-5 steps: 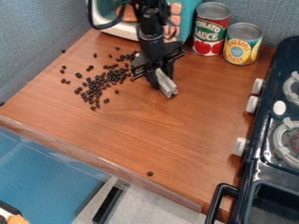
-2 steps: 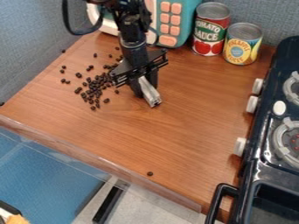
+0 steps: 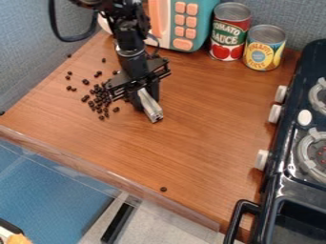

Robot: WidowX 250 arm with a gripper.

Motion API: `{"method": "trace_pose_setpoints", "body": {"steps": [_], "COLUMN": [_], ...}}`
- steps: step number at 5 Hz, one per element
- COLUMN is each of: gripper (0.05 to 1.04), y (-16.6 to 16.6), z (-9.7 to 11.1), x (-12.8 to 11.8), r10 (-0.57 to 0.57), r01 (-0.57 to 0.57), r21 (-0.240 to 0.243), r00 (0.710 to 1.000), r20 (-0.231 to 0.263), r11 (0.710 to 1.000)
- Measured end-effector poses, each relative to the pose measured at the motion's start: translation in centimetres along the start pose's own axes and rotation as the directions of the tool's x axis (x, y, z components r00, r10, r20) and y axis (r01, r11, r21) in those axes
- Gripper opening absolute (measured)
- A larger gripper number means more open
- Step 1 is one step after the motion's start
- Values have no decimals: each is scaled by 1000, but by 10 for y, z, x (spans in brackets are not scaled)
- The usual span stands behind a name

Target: Sweep into pile

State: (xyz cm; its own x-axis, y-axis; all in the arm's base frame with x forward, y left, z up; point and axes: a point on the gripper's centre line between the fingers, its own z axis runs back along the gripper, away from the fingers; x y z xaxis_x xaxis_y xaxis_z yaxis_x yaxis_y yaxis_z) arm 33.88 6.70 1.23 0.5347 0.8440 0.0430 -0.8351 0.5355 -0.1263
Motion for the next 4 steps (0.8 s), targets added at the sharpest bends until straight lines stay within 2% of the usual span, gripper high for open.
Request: {"method": "trace_pose_setpoints", "body": {"steps": [1,2,3,4], "gripper": [385,385,385,385], "y": [6,-4,-35,-66], "z": [5,8,19,34], "x": [2,-1,-9,-16], "r10": [41,50,2,-29], "r01": [-41,-50,-4,27], "r21": [1,-33,-95,-148], "r00": [999,999,1000,1000], "r20": [1,-13,-26,-8], "r11": [999,998,995,989]}}
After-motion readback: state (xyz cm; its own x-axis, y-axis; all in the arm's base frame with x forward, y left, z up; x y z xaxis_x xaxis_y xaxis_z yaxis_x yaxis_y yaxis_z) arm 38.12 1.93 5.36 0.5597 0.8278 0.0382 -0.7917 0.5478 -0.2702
